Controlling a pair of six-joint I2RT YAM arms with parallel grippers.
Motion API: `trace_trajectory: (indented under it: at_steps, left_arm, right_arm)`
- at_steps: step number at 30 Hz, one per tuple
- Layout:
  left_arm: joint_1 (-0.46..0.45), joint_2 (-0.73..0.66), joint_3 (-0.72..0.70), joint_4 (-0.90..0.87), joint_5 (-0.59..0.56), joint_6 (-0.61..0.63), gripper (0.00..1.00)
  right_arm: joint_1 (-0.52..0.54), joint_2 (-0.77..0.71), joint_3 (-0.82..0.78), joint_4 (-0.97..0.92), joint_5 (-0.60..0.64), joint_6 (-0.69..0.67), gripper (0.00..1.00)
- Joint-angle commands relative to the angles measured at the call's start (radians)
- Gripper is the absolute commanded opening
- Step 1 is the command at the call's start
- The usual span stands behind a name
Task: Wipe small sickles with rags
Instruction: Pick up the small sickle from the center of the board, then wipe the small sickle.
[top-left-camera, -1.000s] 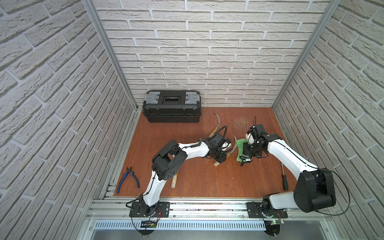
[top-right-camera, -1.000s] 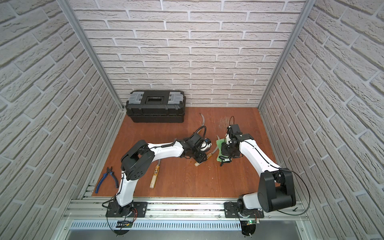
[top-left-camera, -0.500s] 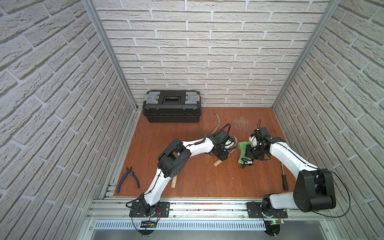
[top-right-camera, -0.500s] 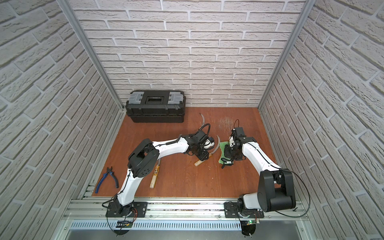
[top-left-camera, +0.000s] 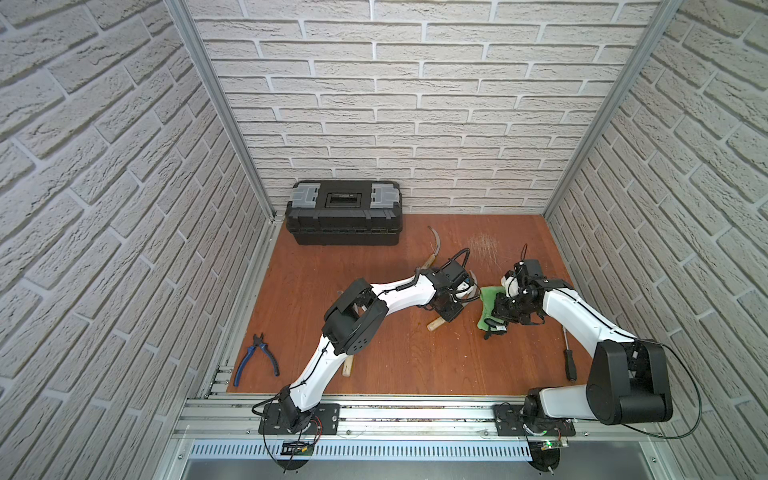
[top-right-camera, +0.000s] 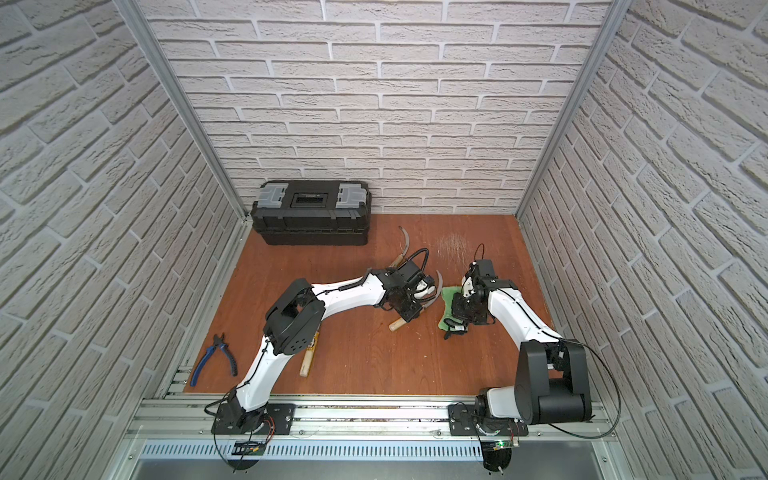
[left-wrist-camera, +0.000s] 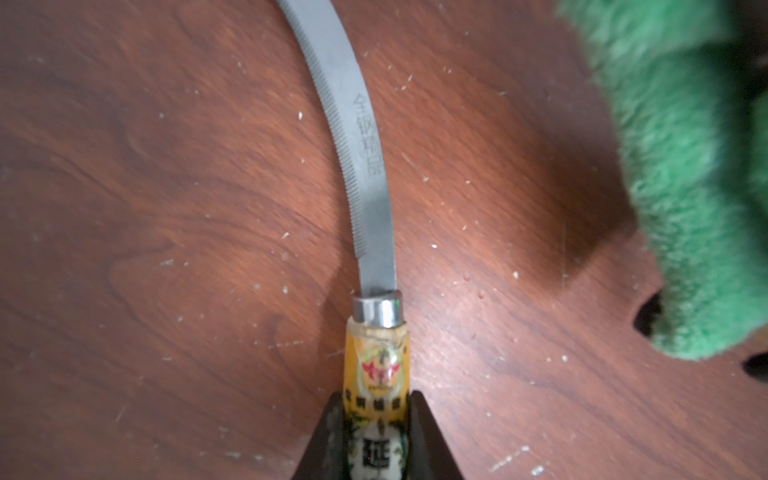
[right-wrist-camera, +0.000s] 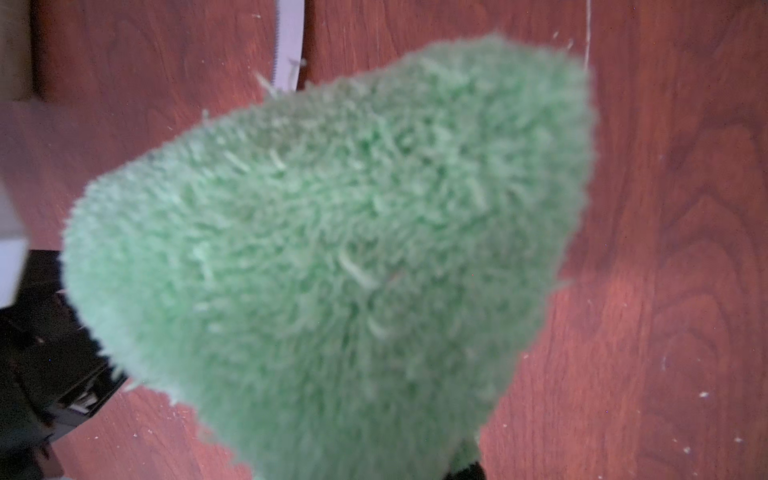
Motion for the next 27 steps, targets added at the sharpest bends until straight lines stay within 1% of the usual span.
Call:
trace_trajectory:
  at_steps: [1,4,7,11,14,18,22,27]
  left_arm:
    - [-0.006,0.045,0.011,-0.046,-0.025,0.007,0.0]
    - [0.002,0.022,0.01,-0.031,-0.032,-0.005,0.0]
    - [0.037,-0.038,-0.023,0.041,0.037,-0.061,0.0]
    - [0.119,-0.144,-0.123,0.273,0.235,-0.222,0.0]
    - [0.164,-0.192,-0.178,0.436,0.346,-0.34,0.0]
    - [0.215,-0.226,-0.29,0.758,0.492,-0.576,0.0]
    - [0.246,-0.214,-0.381,1.08,0.567,-0.808,0.0]
    - [0.249,-0.187,-0.428,1.29,0.595,-0.945,0.0]
  right_arm:
    - [-0.017,-0.035,-0.006,0.037,-0.032,-0.013,0.03]
    - [-0.025,-0.038,-0.004,0.041,-0.044,-0.02,0.03]
    - [-0.026,-0.049,-0.012,0.065,-0.063,-0.022,0.03]
    - [-0.026,-0.05,-0.01,0.091,-0.093,-0.034,0.03]
    - [-0.026,-0.037,0.013,0.095,-0.107,-0.044,0.03]
    - [-0.021,0.009,0.075,0.074,-0.103,-0.073,0.03]
    - [0.004,0.063,0.157,0.048,-0.084,-0.105,0.03]
    - [0.038,0.13,0.266,0.024,-0.066,-0.117,0.03]
